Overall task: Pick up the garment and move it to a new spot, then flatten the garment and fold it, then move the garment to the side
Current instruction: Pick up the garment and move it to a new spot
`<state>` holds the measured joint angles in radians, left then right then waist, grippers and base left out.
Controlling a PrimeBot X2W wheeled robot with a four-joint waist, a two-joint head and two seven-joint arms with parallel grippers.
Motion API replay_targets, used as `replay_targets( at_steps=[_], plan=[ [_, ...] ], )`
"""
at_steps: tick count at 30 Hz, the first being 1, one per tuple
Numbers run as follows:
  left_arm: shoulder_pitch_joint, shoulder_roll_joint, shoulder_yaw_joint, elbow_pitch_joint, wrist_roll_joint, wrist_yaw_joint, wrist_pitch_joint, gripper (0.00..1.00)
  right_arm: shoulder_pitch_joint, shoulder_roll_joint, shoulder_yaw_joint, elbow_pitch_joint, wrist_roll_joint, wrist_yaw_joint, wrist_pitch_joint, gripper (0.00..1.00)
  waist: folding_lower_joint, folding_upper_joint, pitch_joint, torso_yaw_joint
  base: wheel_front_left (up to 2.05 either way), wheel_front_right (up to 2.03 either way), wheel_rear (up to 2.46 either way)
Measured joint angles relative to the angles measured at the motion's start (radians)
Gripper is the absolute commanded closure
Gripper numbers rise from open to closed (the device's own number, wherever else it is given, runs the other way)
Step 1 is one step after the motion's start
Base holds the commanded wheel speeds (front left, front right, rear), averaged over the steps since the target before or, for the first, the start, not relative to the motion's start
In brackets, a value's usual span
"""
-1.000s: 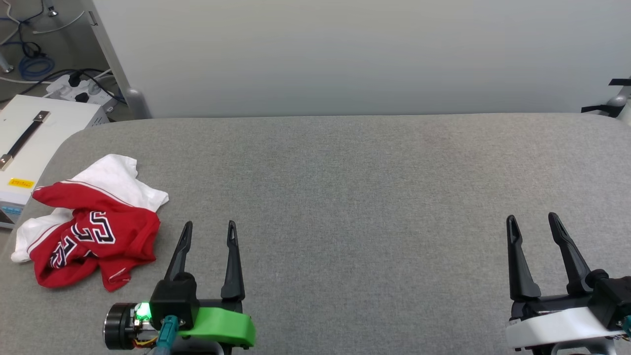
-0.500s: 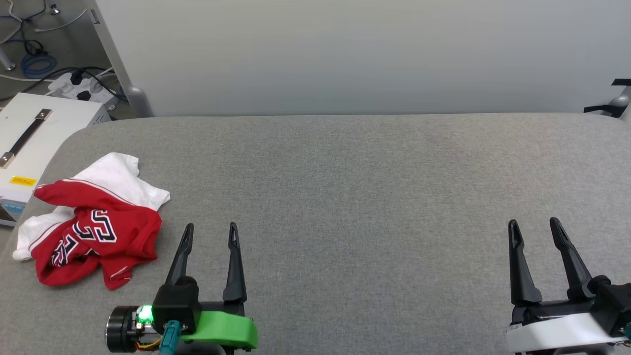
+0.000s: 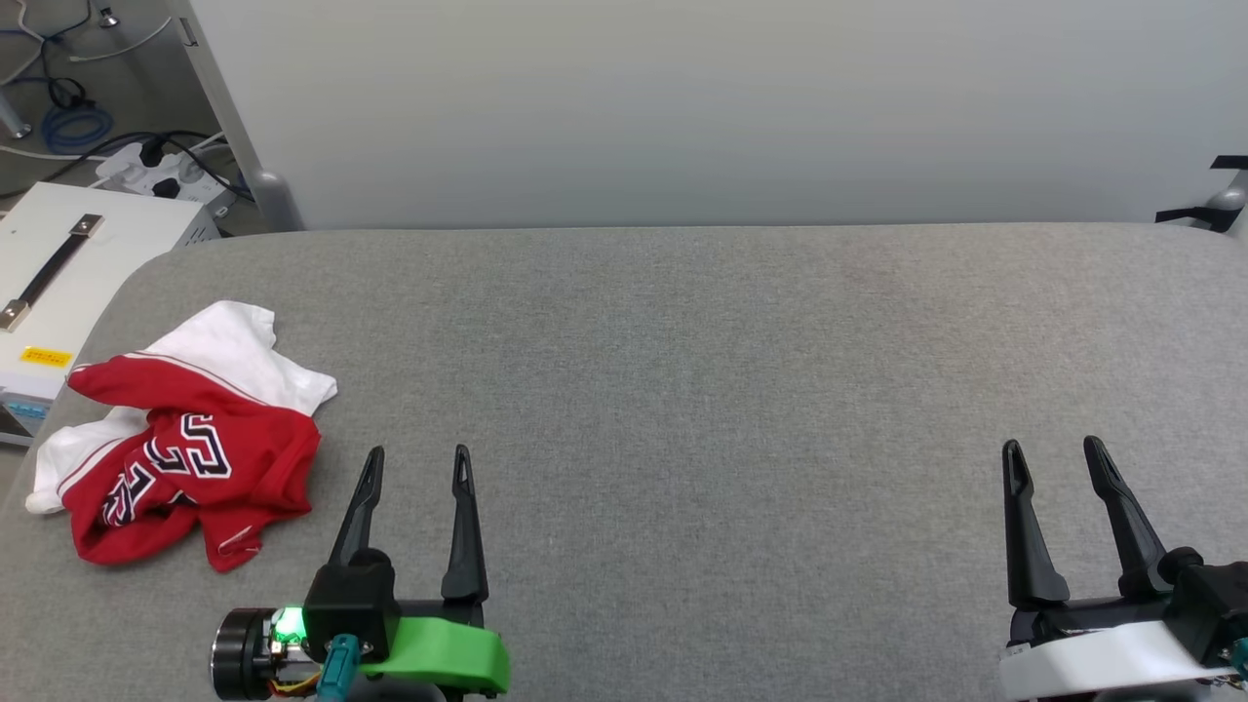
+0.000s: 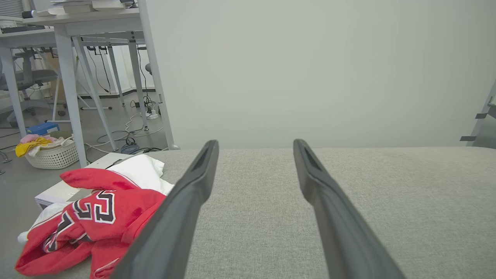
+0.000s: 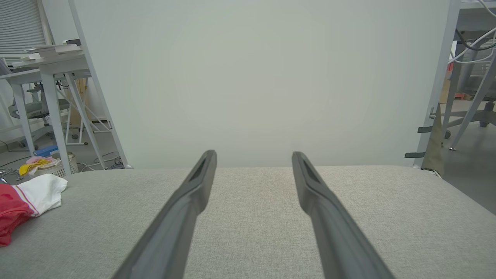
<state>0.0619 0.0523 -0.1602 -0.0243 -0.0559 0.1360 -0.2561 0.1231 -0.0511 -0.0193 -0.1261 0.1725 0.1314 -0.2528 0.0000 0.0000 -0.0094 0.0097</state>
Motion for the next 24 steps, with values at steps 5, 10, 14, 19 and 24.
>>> replay_targets(
  at_steps=[5,10,14,19,24],
  plan=[
    [0.000,0.000,0.001,0.003,0.000,0.001,0.000,0.00,0.001,0.000,0.001,-0.002,0.000,0.000,0.000,0.00,0.0000,0.0000,0.005,0.011,0.00,0.00,0.00],
    [-0.002,0.000,0.016,0.006,-0.009,0.005,0.000,0.00,0.001,0.000,0.009,-0.008,-0.001,0.000,-0.003,0.00,0.0000,0.0000,0.016,0.040,0.00,0.00,0.00],
    [-0.005,0.000,0.029,0.008,-0.019,0.005,0.000,0.00,0.000,0.001,0.018,-0.015,-0.009,0.000,-0.004,0.00,0.0000,0.0000,0.027,0.077,0.00,0.00,0.00],
    [-0.018,0.000,0.042,0.007,-0.034,0.010,0.000,0.00,-0.002,0.001,0.030,-0.022,-0.019,0.000,-0.004,0.00,0.0000,0.0000,0.039,0.140,0.00,0.00,0.00],
    [-0.028,0.000,0.056,0.007,-0.053,0.016,0.000,0.00,-0.006,0.002,0.038,-0.026,-0.030,0.000,-0.004,0.00,0.0000,0.0000,0.052,0.216,0.00,0.00,0.00]
  ],
)
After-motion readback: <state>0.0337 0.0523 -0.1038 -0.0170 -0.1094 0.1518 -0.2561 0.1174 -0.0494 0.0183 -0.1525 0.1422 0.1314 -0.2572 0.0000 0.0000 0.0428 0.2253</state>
